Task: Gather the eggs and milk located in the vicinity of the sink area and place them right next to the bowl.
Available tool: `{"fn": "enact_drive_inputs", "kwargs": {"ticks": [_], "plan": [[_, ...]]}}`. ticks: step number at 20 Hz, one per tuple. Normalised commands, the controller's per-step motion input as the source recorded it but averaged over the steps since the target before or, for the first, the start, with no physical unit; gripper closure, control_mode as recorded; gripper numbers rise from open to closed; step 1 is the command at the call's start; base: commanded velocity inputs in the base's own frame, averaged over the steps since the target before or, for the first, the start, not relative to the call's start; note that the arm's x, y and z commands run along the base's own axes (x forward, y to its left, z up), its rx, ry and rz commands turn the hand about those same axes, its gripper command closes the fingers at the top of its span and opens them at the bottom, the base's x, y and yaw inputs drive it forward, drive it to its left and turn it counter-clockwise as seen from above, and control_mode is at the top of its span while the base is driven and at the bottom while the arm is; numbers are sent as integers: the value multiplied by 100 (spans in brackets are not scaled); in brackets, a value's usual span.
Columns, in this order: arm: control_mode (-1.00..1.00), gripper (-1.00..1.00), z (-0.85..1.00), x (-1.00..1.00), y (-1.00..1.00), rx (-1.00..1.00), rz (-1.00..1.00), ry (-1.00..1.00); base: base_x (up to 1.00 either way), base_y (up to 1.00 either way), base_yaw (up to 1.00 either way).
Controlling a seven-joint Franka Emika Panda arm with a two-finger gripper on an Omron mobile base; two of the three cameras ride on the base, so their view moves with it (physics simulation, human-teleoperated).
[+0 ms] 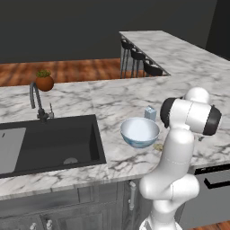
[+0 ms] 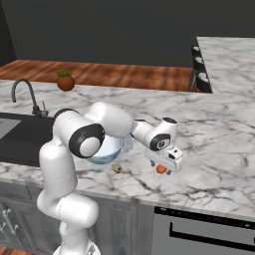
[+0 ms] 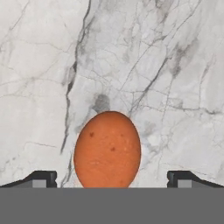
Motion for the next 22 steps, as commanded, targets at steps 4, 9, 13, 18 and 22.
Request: {"fn": "enact_drive_inputs", "kwargs": {"ticks": [4, 9, 13, 18, 22], "plan": [[-100, -100, -20, 23, 28, -7, -7, 0, 0, 0, 0], [-100, -100, -42, 22, 8, -12, -5, -8, 0, 0, 0], [-100, 100, -50, 15, 0, -14, -6, -9, 0, 0, 0], [-100, 100, -48, 1, 0, -9, -7, -7, 0, 0, 0], [-100, 100, -31, 0, -1, -3, -7, -4, 0, 0, 0]]}}
